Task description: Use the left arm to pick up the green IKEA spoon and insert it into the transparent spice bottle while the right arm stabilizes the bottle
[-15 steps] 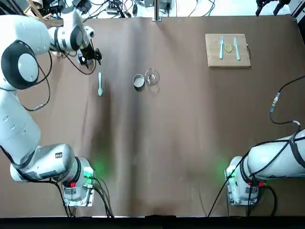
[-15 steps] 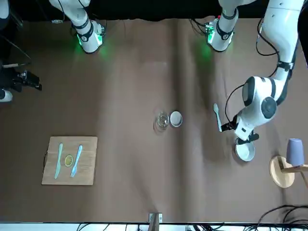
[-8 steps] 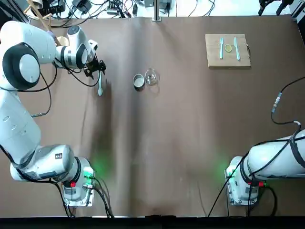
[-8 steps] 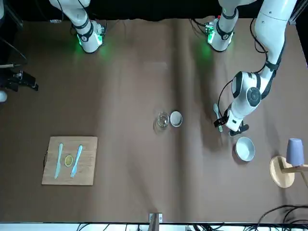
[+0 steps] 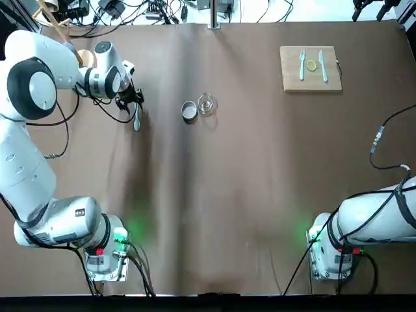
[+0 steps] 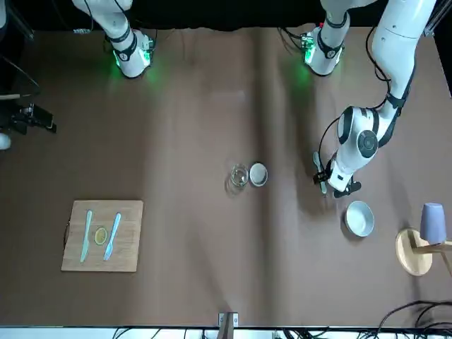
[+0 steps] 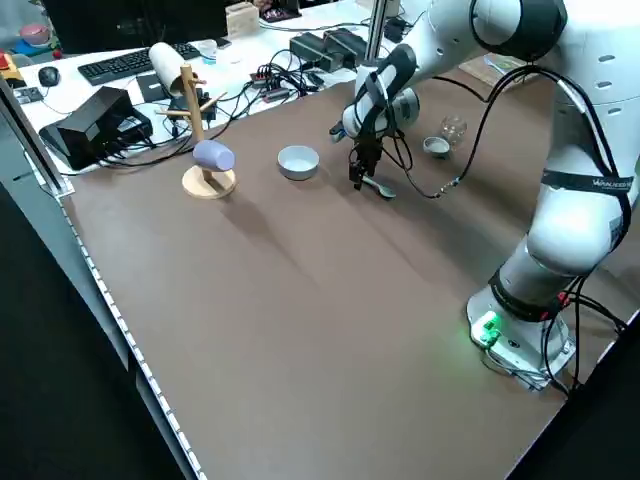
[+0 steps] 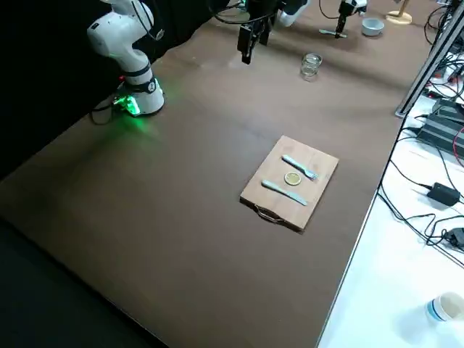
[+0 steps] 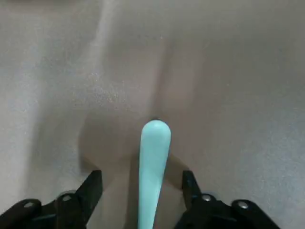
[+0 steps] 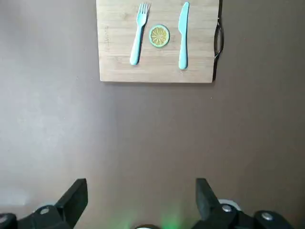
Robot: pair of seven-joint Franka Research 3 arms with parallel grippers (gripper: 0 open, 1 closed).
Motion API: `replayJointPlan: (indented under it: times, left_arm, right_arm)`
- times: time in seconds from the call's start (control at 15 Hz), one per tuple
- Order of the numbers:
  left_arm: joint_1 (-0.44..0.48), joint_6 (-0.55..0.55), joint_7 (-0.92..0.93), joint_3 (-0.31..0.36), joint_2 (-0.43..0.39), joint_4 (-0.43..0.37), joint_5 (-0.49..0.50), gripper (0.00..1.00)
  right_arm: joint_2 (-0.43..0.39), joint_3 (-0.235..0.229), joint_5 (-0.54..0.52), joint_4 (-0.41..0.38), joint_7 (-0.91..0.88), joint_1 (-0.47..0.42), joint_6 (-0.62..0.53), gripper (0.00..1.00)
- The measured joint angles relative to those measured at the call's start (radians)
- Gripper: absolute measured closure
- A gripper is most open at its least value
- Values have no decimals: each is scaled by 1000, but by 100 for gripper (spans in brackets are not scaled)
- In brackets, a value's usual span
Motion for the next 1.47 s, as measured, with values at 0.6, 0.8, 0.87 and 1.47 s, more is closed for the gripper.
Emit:
replayJointPlan:
  times: [0.6, 0.8, 0.87, 1.47]
  left_arm:
    - [3, -4, 9, 6, -13, 2, 10, 78]
    - [2, -4, 10, 5, -13, 4, 26, 78]
    - [2, -4, 10, 4, -13, 9, 29, 78]
    - [-3, -184, 15, -30, -41, 179, 30, 78]
  right_arm:
    - [0, 0, 0, 0, 0, 0, -1, 0]
    - [0, 0, 0, 0, 0, 0, -1, 0]
    - [0, 0, 0, 0, 0, 0, -2, 0]
    - [0, 2, 0, 0, 0, 1, -3, 0]
